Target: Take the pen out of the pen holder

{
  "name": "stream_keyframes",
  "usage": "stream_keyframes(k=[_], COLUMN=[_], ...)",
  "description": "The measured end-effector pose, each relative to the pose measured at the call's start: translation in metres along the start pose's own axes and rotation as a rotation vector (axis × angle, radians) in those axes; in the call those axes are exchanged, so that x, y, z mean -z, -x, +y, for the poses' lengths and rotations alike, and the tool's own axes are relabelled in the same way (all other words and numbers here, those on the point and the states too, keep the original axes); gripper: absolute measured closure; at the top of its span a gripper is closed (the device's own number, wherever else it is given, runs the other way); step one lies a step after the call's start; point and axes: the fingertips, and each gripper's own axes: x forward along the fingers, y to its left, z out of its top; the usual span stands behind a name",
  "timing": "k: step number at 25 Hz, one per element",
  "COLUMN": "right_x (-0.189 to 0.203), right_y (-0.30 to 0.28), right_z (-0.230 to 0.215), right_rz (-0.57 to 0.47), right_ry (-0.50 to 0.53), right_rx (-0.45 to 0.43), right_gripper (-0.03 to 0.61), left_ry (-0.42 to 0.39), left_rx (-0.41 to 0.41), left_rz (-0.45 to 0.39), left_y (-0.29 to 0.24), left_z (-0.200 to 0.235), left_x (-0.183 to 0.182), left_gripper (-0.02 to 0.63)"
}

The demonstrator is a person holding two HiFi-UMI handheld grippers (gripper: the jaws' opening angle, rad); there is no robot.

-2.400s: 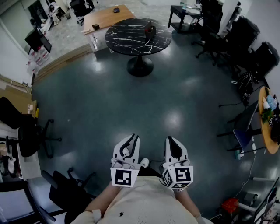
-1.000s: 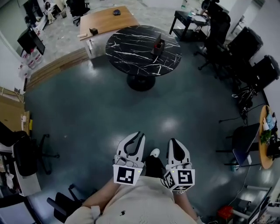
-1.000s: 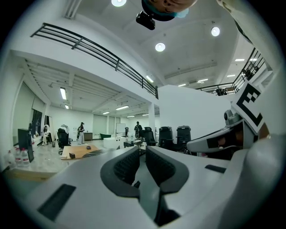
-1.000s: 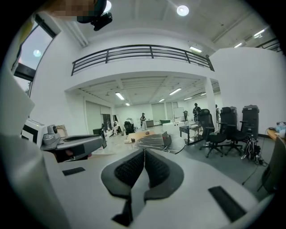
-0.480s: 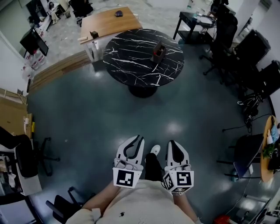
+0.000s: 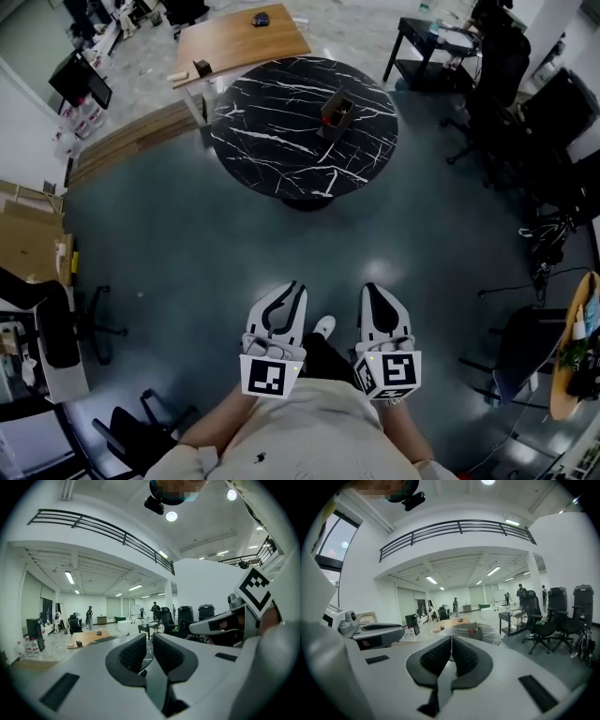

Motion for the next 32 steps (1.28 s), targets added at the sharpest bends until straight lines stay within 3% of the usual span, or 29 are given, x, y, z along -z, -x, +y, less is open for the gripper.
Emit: stream_keyframes(k=[5, 12, 19, 32], right_x=[-0.014, -0.010, -0.035, -0.081], right_y=[-0.014, -0.056, -0.124, -0.245], right_z=[-0.027, -0.065, -0.087, -0.095], right_rz=[-0.005, 0.042, 0.064, 0.061], right_ry=[-0.004, -0.025, -0.030, -0.003], right_rx=[-0.005, 0.051, 0.115, 0.206], right_gripper=[0.558, 0.558, 0.558, 0.558], left_ry=[-0.008, -0.005, 0.068, 0.076], left_rx=[0.007, 0.050, 0.114, 0.209], left_rz=[0.012, -0.009, -0.019, -0.067], left_y=[-0.034, -0.101, -0.181, -0.287], left_z=[-0.005, 0.006, 0.046, 0.142], left_x=[-0.006, -0.008, -0.006, -0.004], left_gripper=[0.560, 0.560, 0.560, 0.560])
